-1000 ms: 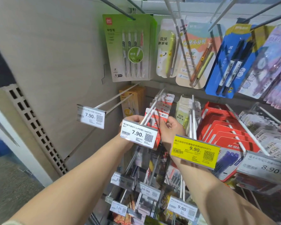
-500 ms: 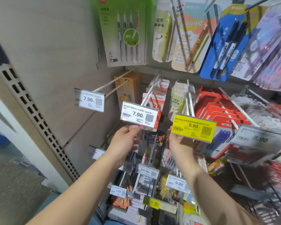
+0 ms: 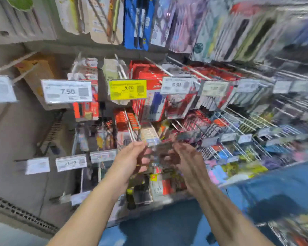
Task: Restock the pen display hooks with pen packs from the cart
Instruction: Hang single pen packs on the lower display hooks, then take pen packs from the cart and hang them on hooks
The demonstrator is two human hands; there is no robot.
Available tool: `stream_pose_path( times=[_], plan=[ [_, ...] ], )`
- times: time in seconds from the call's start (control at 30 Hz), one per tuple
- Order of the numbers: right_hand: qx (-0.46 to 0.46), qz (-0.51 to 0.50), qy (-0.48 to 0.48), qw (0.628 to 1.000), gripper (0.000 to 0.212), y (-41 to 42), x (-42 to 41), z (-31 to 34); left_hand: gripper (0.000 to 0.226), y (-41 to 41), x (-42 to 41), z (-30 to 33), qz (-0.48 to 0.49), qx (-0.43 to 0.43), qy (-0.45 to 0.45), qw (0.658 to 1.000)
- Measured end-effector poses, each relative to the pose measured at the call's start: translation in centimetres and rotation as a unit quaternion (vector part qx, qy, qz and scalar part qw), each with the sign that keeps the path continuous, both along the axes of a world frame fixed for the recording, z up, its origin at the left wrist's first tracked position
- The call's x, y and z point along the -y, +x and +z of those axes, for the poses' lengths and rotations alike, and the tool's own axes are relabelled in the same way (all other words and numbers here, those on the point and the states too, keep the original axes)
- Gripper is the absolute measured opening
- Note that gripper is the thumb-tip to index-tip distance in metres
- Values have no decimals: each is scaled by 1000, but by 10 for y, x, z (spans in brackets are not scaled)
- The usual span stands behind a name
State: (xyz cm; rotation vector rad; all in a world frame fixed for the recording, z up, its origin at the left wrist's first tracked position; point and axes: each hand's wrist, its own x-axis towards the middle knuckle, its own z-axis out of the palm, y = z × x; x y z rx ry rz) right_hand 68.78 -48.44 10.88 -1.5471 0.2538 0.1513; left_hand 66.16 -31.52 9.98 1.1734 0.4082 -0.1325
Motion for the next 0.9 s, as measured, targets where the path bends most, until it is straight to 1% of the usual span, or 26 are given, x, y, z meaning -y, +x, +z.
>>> stream_pose_path(
  times=[0.07,0.17,0.27,0.33,0.47,0.57,0.73,0.8,0.83,0.87,0.9],
  plan=[
    [-7,-55,-11,998,14,-14,38,-1,17,0,35,2,-47,-2,0,999],
    [-1,-116,-38,993,20,-36,100,-4,21,1,93,2,-124,-3,19,992],
    [-18,-189,17,982,15,-63,173,-9,19,0,163,4,-193,-5,23,981],
    [-36,-233,24,971,15,-77,211,-7,16,-2,201,7,-232,-2,17,973],
    [-20,-320,47,946,11,-121,313,-7,14,-15,315,12,-329,-13,24,944],
    [-11,-374,32,927,15,-156,384,-13,22,-25,395,12,-377,-21,43,925],
    [-1,-438,28,899,22,-202,489,-22,14,-42,506,17,-433,-43,77,897],
    [7,-469,44,882,21,-216,523,-23,7,-48,542,21,-454,-39,82,886],
    [10,-484,54,873,19,-221,538,-23,7,-49,558,23,-464,-32,84,881],
    [12,-498,58,865,17,-225,553,-24,12,-50,571,24,-470,-25,87,878],
    [15,-509,56,859,15,-228,566,-25,10,-48,584,23,-472,-15,83,877]
  ],
)
